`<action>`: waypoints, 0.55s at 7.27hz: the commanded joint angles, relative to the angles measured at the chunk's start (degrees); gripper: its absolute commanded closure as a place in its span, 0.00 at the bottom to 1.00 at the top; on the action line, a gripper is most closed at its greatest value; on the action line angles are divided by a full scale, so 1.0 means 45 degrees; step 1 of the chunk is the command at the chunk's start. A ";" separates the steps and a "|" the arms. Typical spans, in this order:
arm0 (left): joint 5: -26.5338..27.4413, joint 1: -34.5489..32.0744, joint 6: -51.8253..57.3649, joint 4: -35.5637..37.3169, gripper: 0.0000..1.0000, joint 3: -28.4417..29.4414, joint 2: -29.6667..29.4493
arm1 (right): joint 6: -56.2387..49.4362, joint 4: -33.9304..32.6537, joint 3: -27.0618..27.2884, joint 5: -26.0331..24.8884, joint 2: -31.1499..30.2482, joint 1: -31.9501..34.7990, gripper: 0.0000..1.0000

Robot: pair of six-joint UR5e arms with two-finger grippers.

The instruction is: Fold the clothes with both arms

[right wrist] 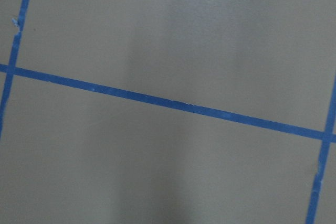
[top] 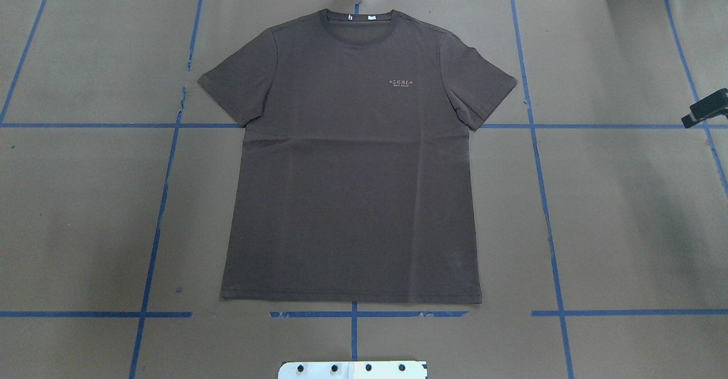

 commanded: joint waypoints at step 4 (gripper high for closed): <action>-0.0415 0.0045 -0.0009 -0.1088 0.00 0.0019 0.0042 | 0.8826 0.4465 -0.6131 -0.2254 0.5871 -0.2917 0.01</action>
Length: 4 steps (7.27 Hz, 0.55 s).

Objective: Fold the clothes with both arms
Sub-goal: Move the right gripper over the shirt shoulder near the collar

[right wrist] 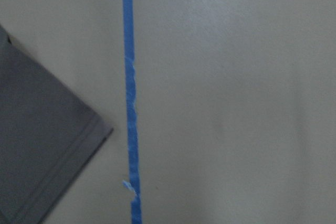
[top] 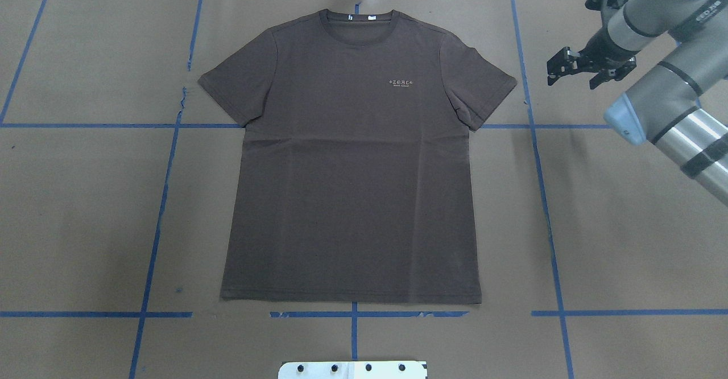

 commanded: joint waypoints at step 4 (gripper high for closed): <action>-0.0074 0.0008 0.0046 -0.0191 0.00 0.0119 0.0033 | 0.3765 0.1482 -0.2963 -0.1735 0.2206 -0.1108 0.14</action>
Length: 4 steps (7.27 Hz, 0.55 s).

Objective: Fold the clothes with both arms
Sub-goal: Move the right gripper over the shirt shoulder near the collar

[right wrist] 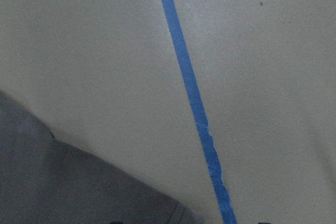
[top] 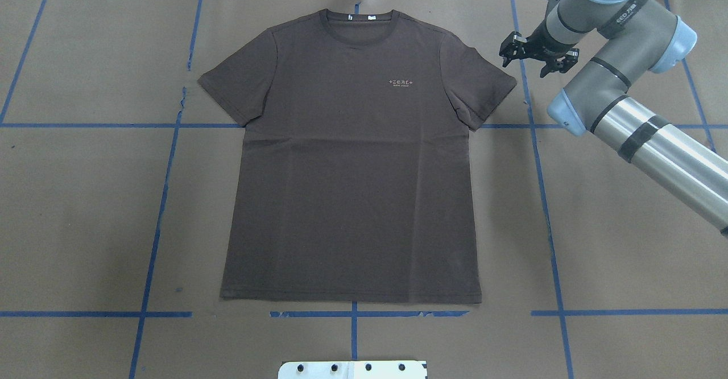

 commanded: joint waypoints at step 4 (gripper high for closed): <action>-0.0001 -0.0009 0.0042 -0.0005 0.00 0.0015 0.0027 | 0.0265 0.0018 -0.0609 -0.0195 0.0151 -0.0439 0.30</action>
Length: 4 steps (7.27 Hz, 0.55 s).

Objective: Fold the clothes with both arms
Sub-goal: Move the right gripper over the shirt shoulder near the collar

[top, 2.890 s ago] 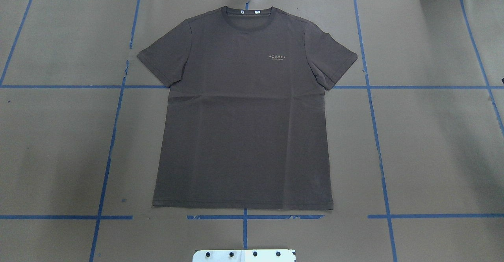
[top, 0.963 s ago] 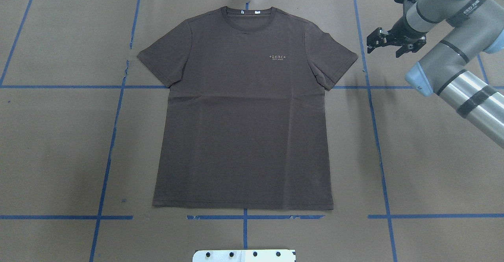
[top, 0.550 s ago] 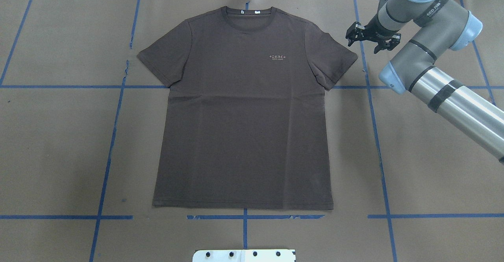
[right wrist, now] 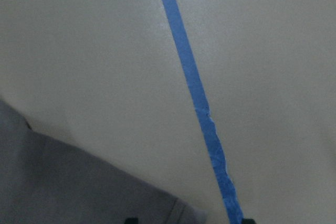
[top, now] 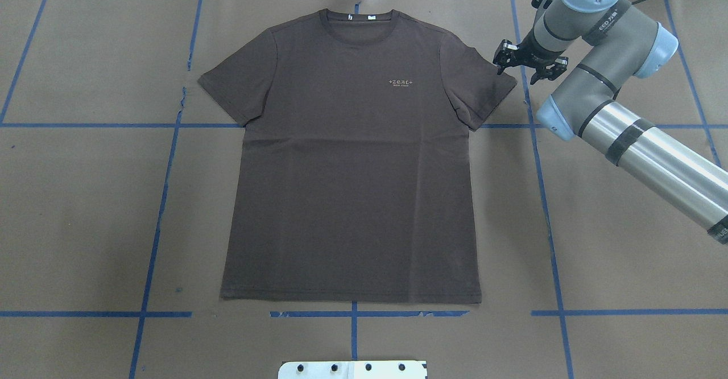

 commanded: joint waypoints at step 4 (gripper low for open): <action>0.0000 -0.0001 0.0034 0.0000 0.00 -0.0057 0.0023 | -0.0035 0.0005 -0.0097 -0.0365 0.0015 -0.0166 1.00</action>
